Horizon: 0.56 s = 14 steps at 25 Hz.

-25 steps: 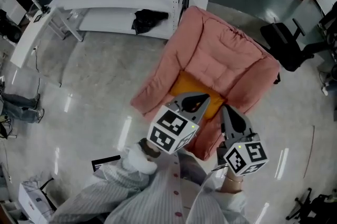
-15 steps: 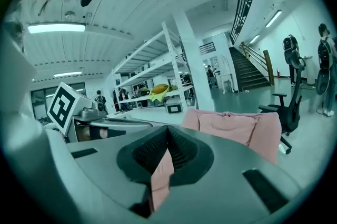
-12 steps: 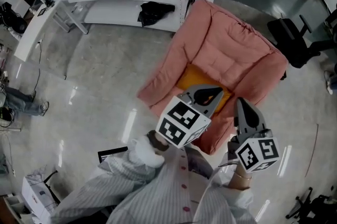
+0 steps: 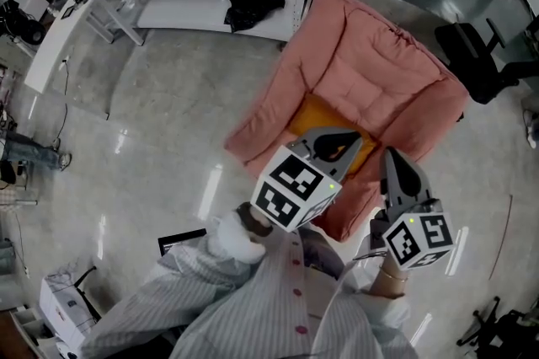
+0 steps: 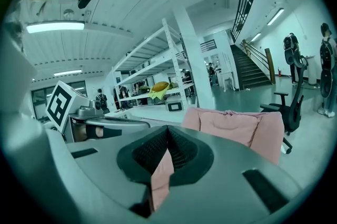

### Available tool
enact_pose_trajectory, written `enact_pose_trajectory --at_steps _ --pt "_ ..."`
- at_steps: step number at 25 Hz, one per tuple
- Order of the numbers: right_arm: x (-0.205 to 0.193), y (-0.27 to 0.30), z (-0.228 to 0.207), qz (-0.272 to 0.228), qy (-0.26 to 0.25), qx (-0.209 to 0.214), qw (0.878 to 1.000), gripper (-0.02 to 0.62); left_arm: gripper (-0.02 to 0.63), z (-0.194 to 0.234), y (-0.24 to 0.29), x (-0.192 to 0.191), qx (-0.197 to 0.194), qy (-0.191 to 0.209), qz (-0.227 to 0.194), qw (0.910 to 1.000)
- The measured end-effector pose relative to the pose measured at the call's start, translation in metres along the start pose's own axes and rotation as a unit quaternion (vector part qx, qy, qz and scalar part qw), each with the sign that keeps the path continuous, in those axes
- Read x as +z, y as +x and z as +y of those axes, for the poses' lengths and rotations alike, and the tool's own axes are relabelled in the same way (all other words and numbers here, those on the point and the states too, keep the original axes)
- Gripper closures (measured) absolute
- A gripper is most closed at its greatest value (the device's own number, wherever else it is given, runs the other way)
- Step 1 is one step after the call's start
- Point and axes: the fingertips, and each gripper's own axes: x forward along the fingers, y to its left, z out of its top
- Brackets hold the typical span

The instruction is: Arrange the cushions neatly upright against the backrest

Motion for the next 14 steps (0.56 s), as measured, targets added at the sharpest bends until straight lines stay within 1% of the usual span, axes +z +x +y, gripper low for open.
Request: enact_pose_trajectory --at_steps 14 --pt "0.0 0.01 0.008 0.001 0.008 -0.002 1.0 0.583 0.597 0.016 -0.007 0.002 0.004 0.001 -0.006 1.0"
